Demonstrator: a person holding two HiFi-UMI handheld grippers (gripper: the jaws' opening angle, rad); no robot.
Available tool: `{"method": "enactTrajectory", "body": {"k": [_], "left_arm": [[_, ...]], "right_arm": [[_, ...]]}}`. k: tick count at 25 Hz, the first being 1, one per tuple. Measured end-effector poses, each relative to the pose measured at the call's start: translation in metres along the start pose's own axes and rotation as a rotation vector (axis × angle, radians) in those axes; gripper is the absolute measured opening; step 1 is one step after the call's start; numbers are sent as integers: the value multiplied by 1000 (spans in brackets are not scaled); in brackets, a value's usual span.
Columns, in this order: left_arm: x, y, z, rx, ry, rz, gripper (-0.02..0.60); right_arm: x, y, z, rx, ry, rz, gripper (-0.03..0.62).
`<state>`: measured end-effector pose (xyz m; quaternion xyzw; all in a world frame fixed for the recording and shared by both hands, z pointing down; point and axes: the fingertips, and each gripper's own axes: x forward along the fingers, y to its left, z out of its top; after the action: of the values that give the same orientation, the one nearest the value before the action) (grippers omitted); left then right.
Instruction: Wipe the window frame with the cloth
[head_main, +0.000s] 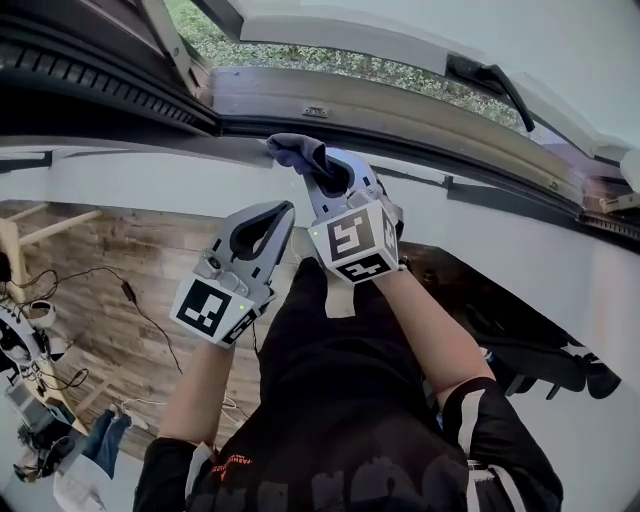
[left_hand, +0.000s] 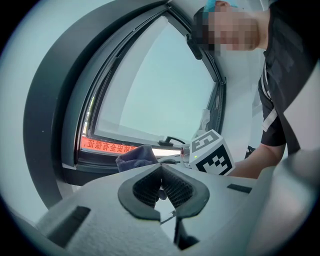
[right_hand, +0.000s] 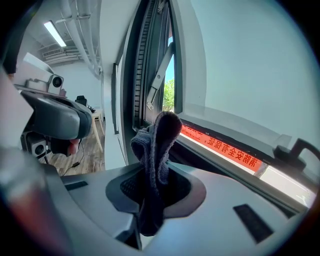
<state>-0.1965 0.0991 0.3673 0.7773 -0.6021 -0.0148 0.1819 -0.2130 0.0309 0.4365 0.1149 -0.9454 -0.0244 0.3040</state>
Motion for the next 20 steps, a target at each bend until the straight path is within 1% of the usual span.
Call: {"method": "enactTrajectory", "body": {"k": [20], "left_arm": [[45, -49, 1, 25, 19, -88, 20]], "right_arm": [[-46, -42, -35, 45, 11, -65, 61]]}}
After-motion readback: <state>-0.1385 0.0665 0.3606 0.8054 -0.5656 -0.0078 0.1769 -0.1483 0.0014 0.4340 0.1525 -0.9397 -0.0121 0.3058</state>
